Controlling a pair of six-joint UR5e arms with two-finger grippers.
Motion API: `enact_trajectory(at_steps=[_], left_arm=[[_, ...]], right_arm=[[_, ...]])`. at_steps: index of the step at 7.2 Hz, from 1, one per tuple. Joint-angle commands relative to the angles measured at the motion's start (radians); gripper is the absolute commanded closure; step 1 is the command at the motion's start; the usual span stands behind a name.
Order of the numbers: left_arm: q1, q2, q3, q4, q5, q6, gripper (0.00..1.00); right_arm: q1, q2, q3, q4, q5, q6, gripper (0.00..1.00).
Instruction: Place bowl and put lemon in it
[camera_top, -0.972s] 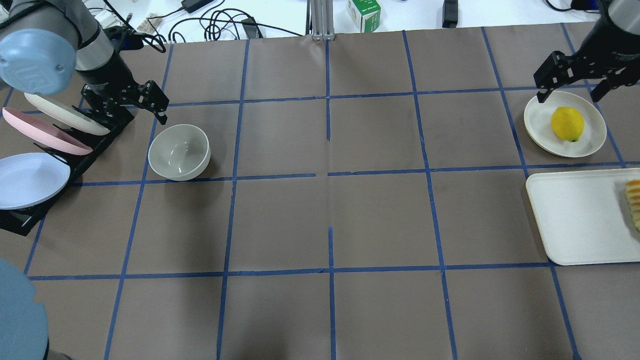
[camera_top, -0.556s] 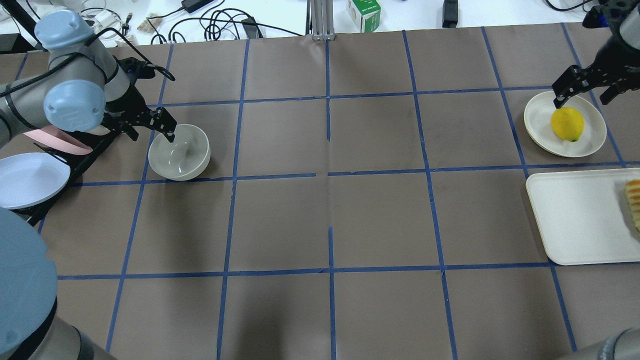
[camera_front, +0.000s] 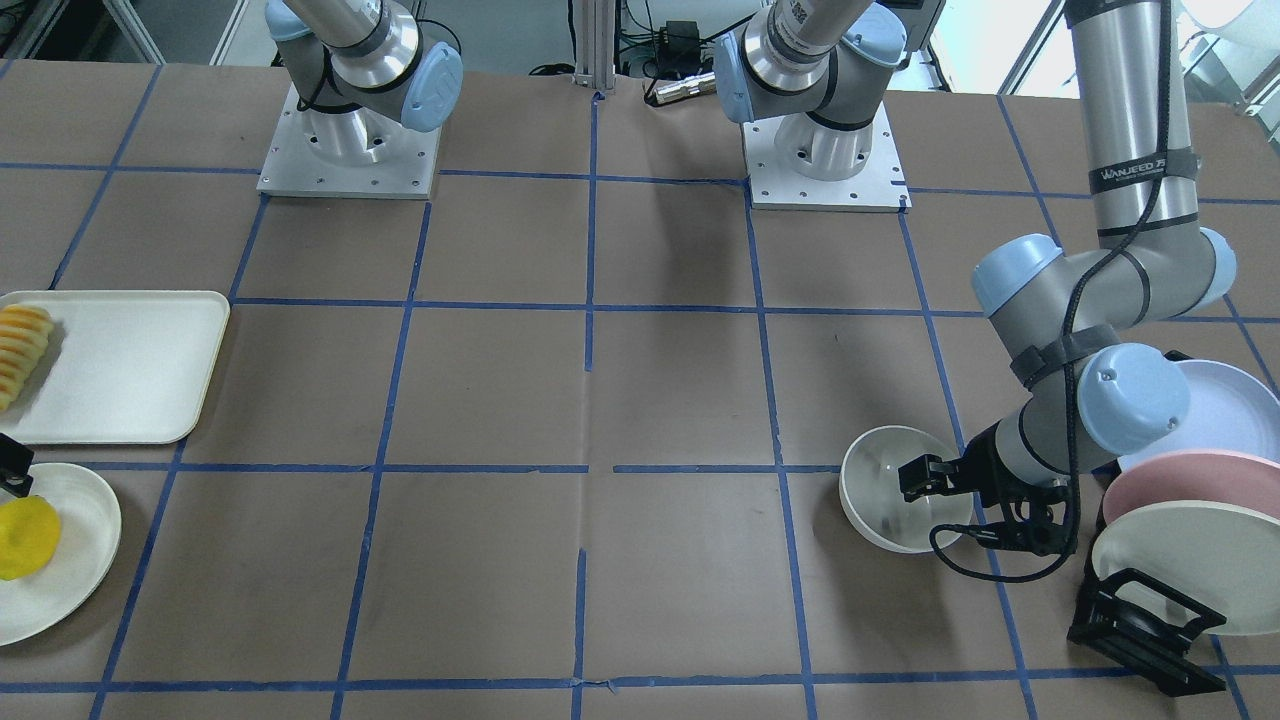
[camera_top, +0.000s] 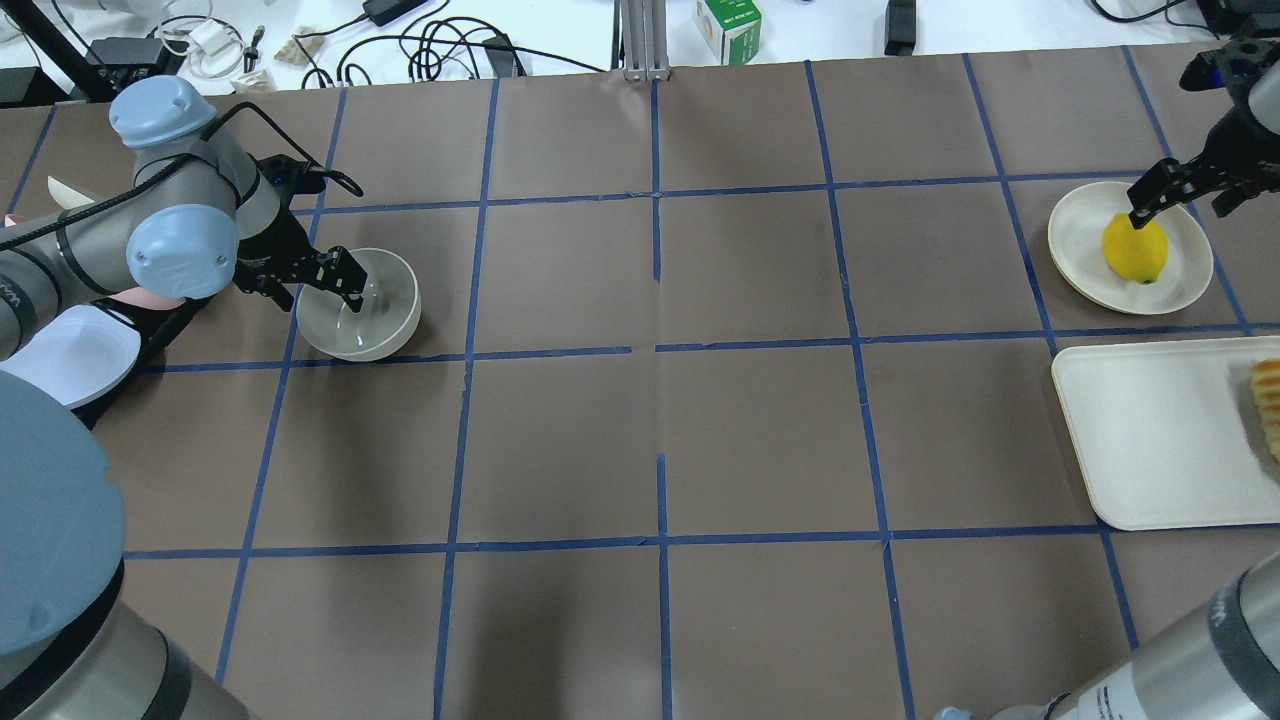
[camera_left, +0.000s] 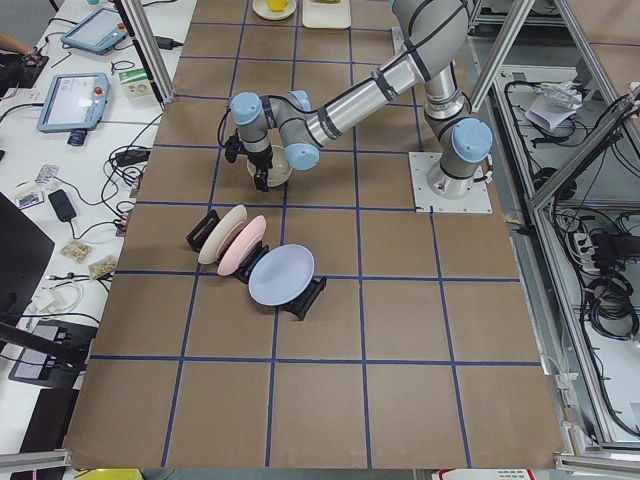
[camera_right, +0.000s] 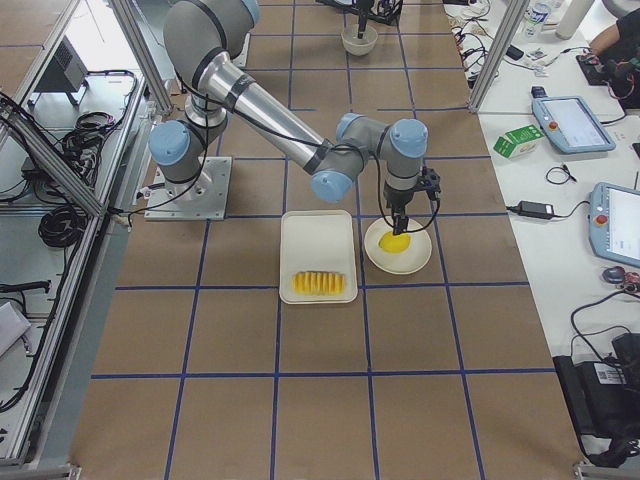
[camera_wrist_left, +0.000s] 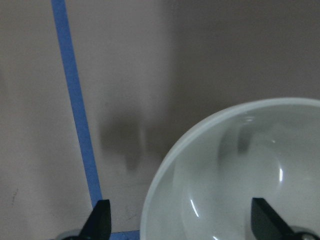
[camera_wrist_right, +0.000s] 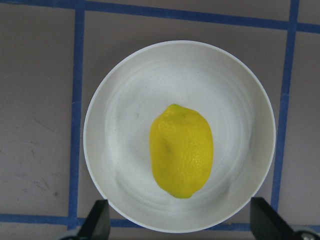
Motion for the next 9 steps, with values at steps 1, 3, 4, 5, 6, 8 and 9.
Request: enact_trajectory(at_steps=[1,3,4,5,6,8,9], left_arm=[[0.013,-0.009,0.001,-0.001,-0.017,-0.075,0.45],[0.013,-0.011,0.000,-0.002,-0.020,-0.069,1.00],[0.017,-0.006,-0.003,-0.007,-0.057,-0.068,1.00],[0.043,-0.006,-0.002,-0.013,-0.078,-0.068,1.00],[0.049,0.012,0.000,-0.043,-0.124,-0.072,1.00],[0.002,0.081,0.026,-0.158,-0.135,-0.101,1.00],[-0.063,0.116,0.020,-0.177,-0.184,-0.108,1.00]], right_arm=[[-0.001,0.046,-0.003,-0.024,0.004,-0.001,0.00],[-0.001,0.099,-0.002,-0.084,-0.010,-0.089,0.00],[-0.001,0.113,-0.003,-0.084,-0.013,-0.094,0.00],[-0.001,0.118,-0.003,-0.084,-0.014,-0.093,0.00],[-0.001,0.130,-0.002,-0.084,-0.013,-0.070,0.00],[-0.001,0.144,-0.002,-0.086,-0.005,-0.067,0.00],[-0.001,0.142,-0.003,-0.086,0.002,-0.065,0.42]])
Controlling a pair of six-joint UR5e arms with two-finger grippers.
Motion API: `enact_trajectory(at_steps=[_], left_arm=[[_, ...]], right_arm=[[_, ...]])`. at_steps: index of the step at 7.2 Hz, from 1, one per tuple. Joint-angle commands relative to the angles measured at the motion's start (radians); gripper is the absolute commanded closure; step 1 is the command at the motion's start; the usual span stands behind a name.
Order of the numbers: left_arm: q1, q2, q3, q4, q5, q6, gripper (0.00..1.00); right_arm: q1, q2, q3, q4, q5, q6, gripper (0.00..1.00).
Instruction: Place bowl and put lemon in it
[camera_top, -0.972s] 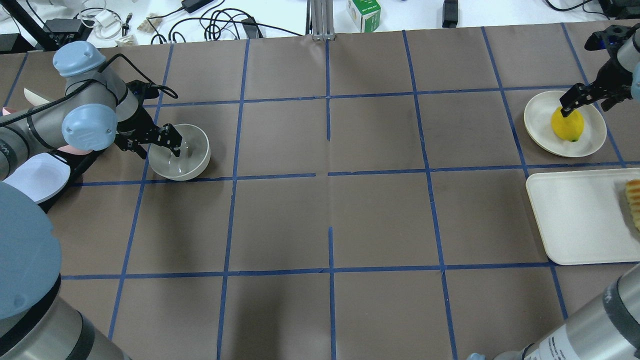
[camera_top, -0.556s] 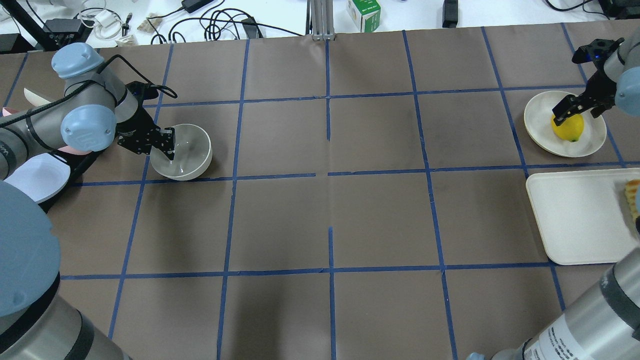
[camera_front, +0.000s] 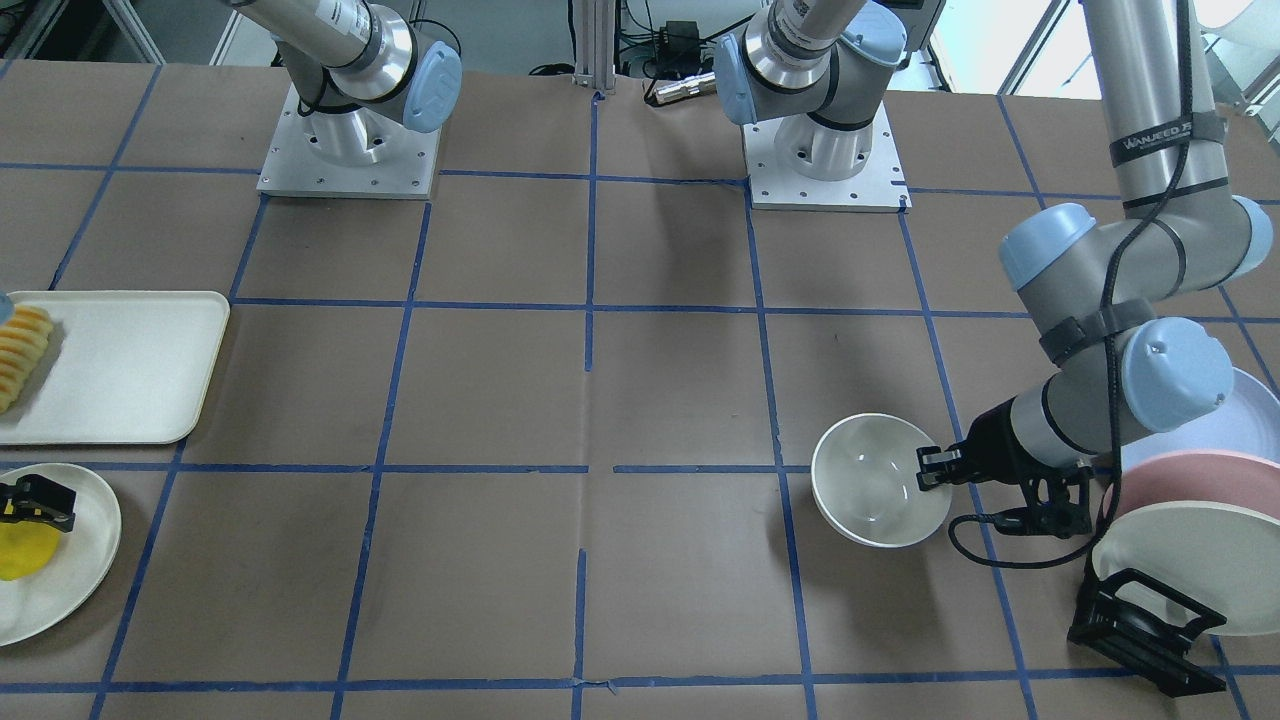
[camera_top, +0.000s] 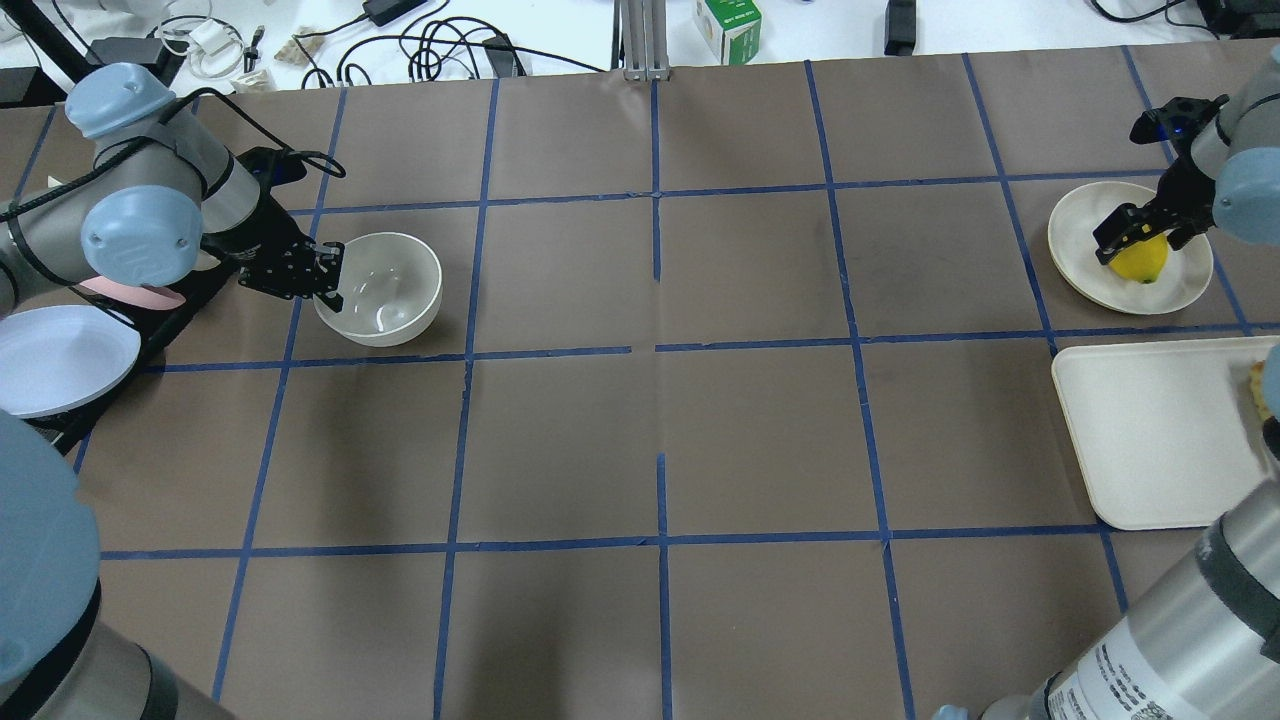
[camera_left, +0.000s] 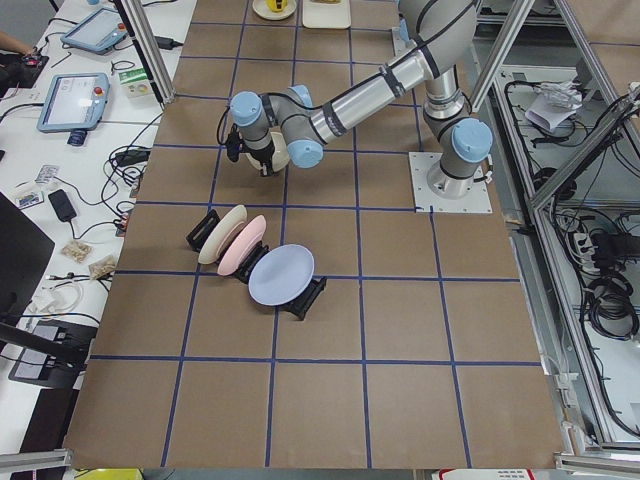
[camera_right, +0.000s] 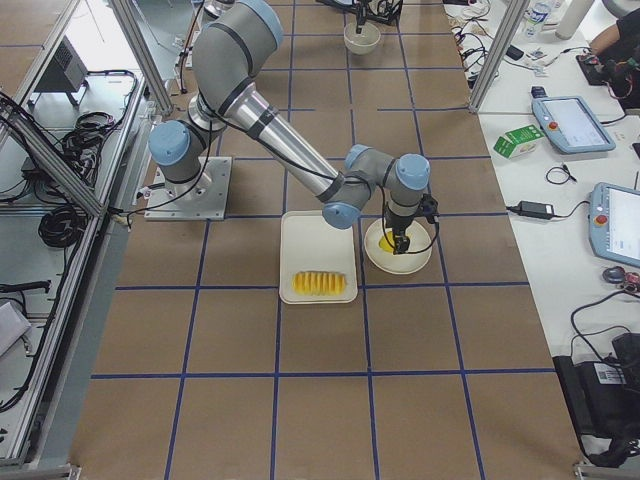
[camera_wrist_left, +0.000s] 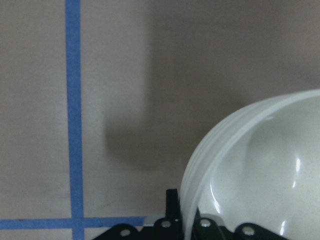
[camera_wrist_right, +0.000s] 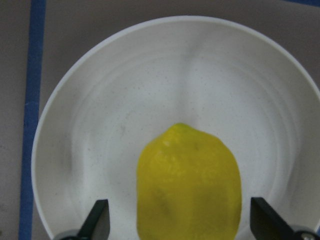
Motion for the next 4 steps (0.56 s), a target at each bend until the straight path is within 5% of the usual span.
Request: enact_trajectory(at_steps=[1,4], left_arm=[[-0.139,0.063,-0.011,-0.036,-0.093,-0.054,1.00],[-0.394,0.011,-0.057,0.174,-0.088,-0.297,1.00]], right_arm=[[-0.002,-0.005,-0.001,0.009,0.003,0.004,0.96],[0.002,-0.102,-0.001,0.089,-0.008,0.006,1.00]])
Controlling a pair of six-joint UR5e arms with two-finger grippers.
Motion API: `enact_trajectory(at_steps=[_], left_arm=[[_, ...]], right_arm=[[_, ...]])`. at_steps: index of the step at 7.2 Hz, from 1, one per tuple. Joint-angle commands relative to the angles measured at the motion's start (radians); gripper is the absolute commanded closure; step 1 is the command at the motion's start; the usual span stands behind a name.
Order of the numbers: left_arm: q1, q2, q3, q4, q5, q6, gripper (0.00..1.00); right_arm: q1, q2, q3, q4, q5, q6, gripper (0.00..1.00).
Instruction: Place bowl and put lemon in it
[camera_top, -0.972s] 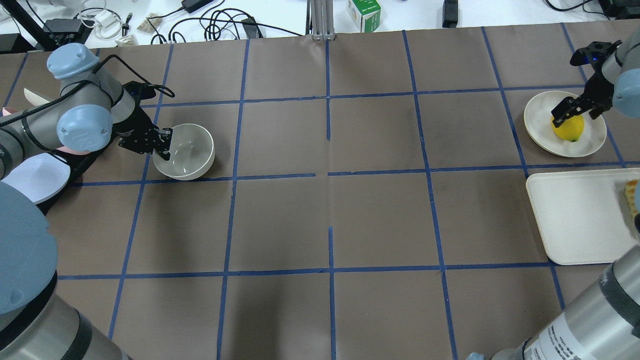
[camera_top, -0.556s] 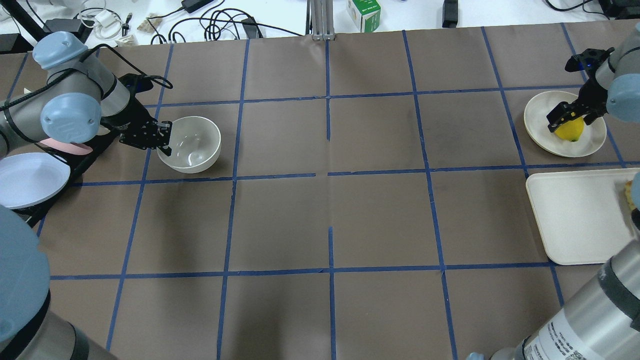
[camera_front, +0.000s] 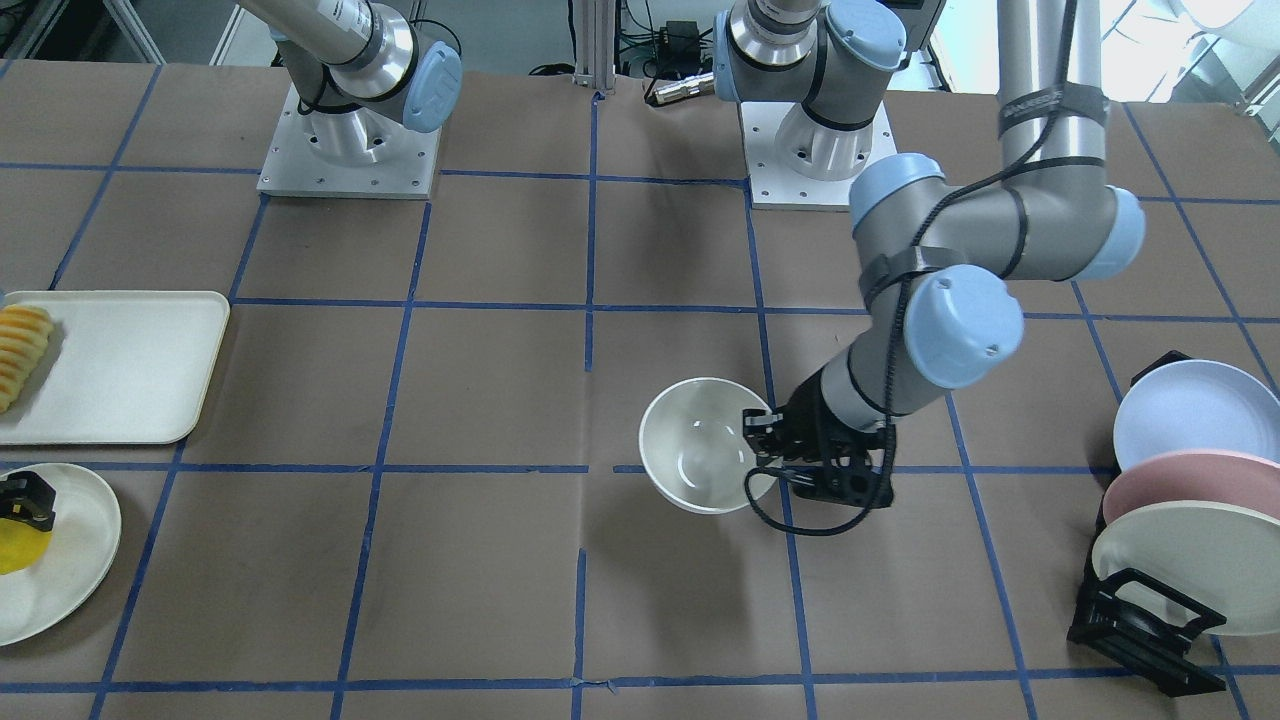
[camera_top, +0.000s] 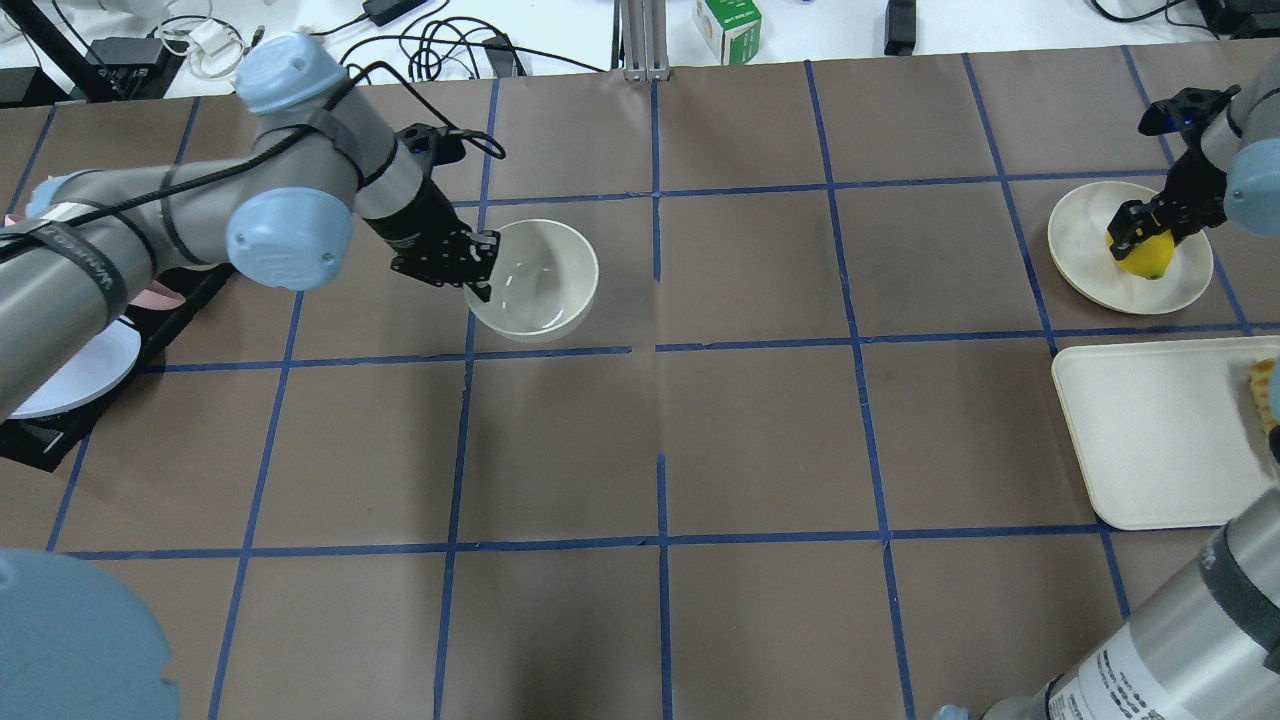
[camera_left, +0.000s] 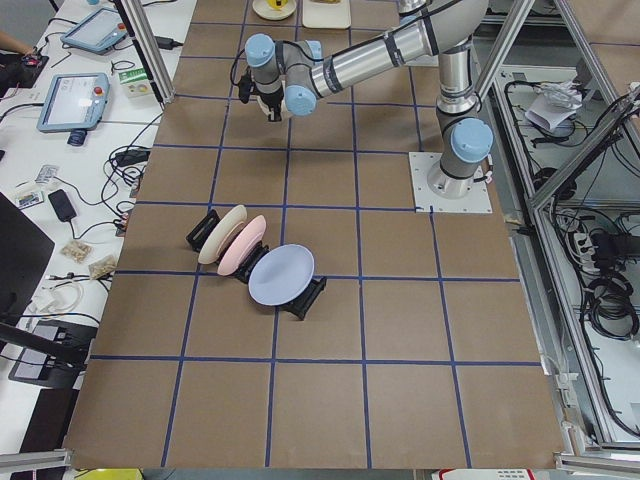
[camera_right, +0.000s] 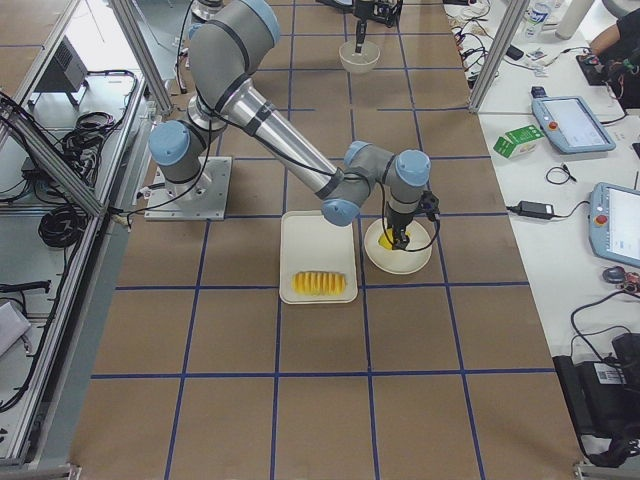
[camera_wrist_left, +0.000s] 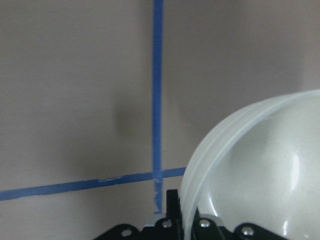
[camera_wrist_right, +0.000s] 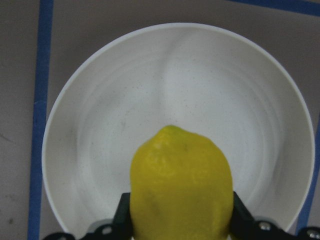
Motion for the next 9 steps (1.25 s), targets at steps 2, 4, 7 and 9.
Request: enact_trajectory(at_steps=[2,4,7,9], left_arm=[[-0.120,-0.047,-0.093,0.222,-0.001,-0.165,1.00],[-0.140,-0.069,-0.092,0.274,-0.002,-0.243,1.00],[-0.143,-0.092,-0.098,0.274,-0.002,-0.261,0.53],[-0.129,-0.054,-0.048,0.274,0.013,-0.249,0.11]], right_arm=[[0.022,-0.166,0.003,0.194,0.016,0.048,1.00],[0.126,-0.248,0.003,0.289,0.013,0.153,1.00],[0.276,-0.328,0.003,0.378,0.030,0.357,1.00],[0.414,-0.340,0.003,0.380,0.030,0.518,1.00]])
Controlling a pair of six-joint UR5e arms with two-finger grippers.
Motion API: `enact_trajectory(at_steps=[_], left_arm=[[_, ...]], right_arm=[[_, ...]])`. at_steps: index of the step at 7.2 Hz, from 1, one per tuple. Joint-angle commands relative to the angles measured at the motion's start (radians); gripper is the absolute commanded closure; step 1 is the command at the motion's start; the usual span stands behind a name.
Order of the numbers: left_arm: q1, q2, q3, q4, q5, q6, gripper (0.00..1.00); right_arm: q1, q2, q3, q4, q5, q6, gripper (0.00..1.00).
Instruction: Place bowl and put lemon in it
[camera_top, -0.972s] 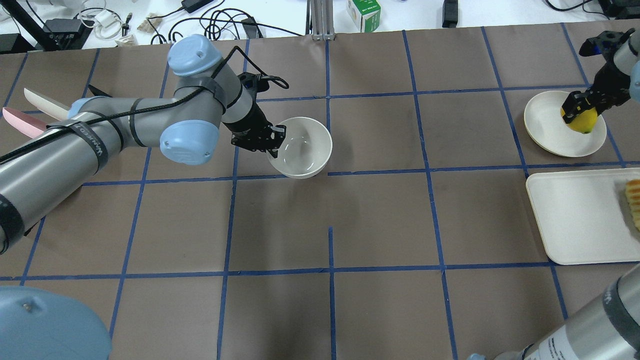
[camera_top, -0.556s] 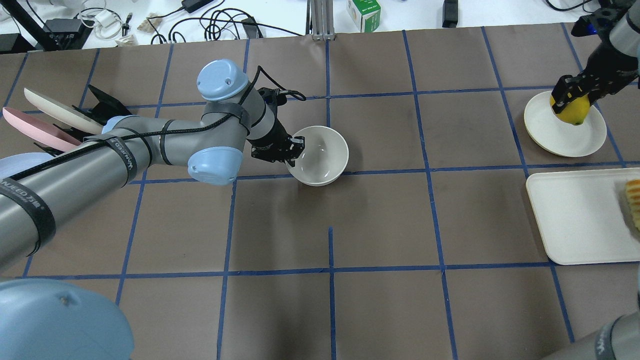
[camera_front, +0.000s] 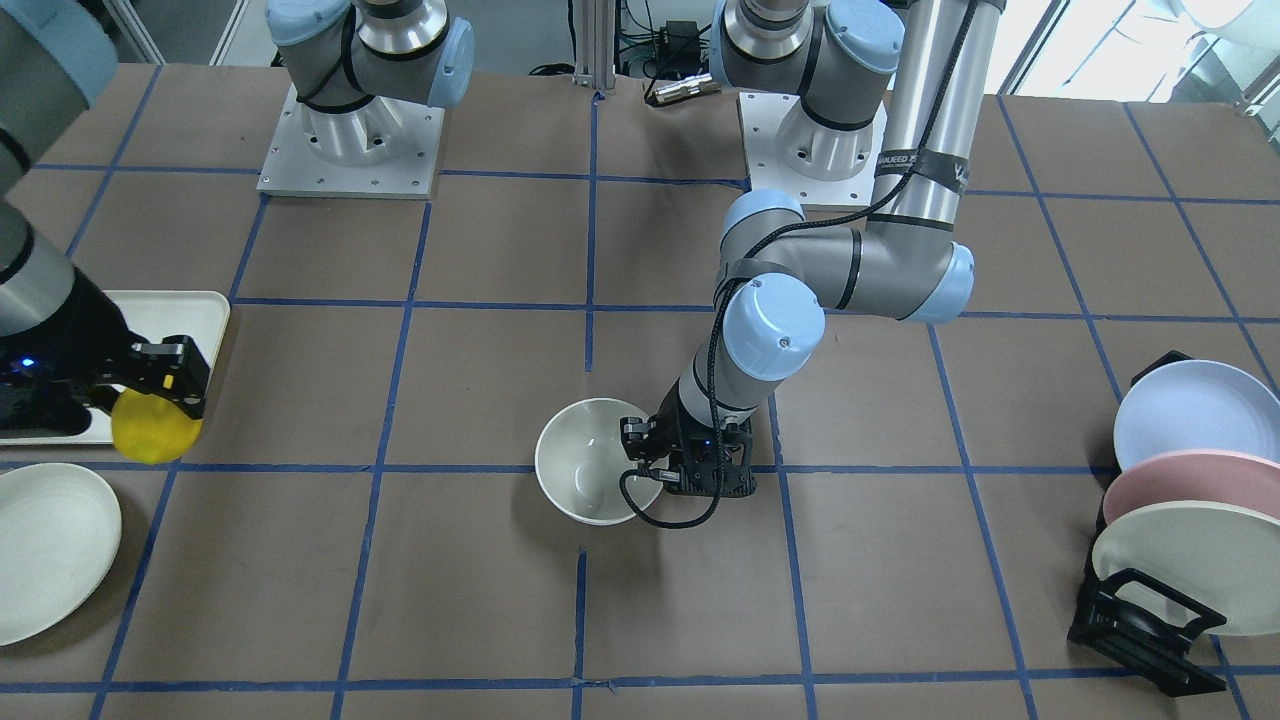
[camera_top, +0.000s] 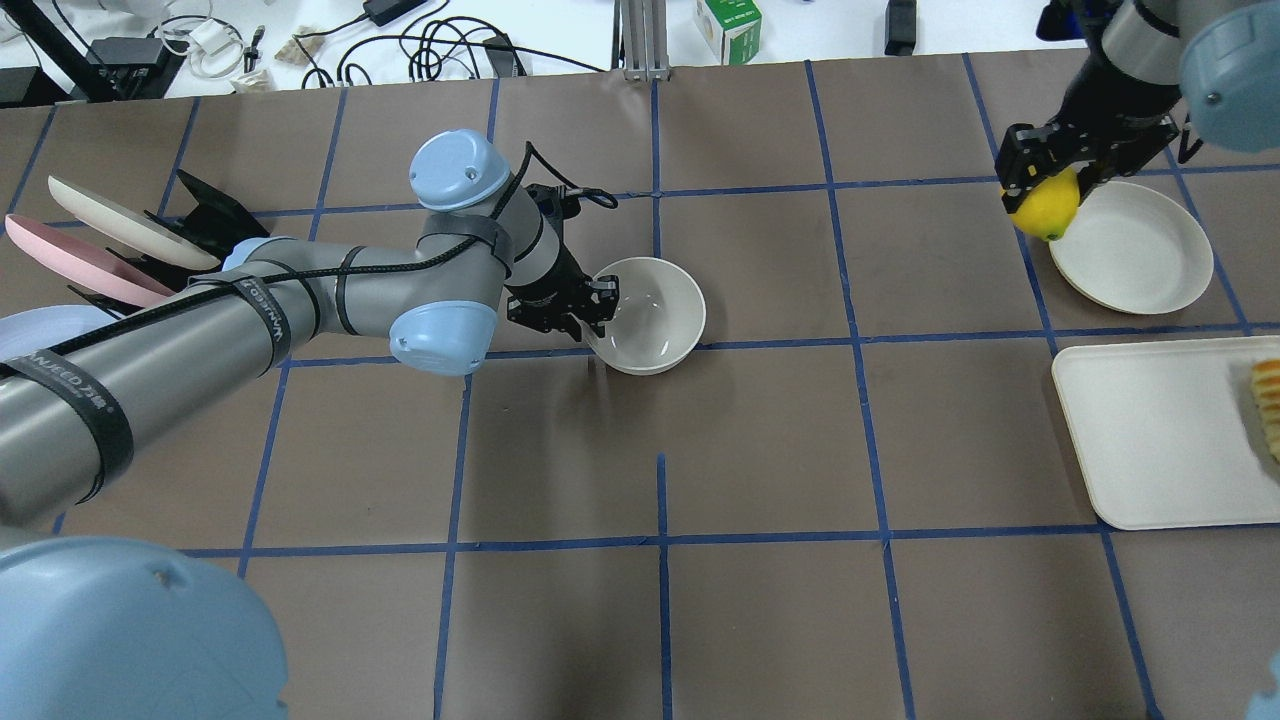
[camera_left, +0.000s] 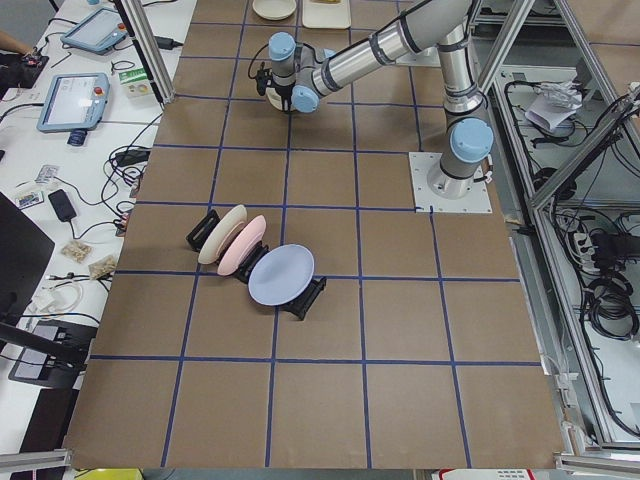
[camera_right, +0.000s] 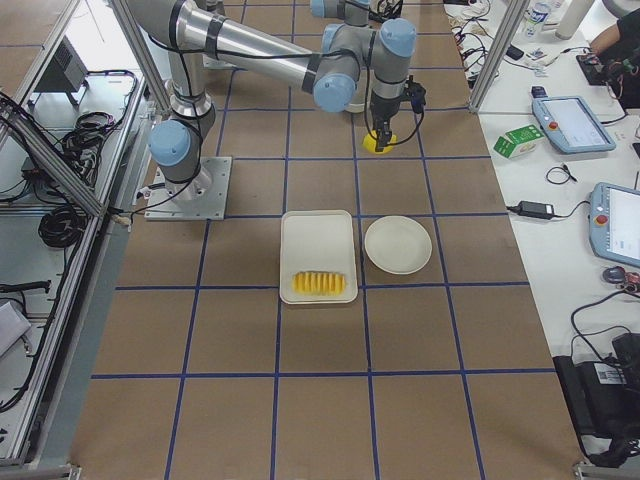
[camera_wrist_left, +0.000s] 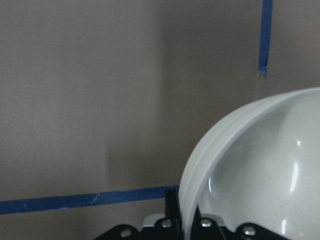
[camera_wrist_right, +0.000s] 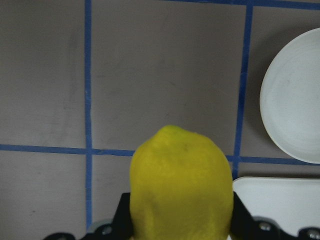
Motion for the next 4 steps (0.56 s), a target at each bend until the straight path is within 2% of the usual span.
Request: enact_trajectory(at_steps=[1,2,4], left_arm=[[0.033,0.055,0.087,-0.096,0.109,0.057,0.03],[0.065,0.101,0.133,-0.243,0.154,0.203,0.00],[0.136,0.214,0.191,-0.488,0.172,0.297,0.00]], right_arm=[[0.152,-0.009,0.000,0.008,0.031,0.203,1.00],[0.207,-0.007,0.000,0.002,0.072,0.296,1.00],[0.287,0.008,0.003,-0.008,0.084,0.379,1.00]])
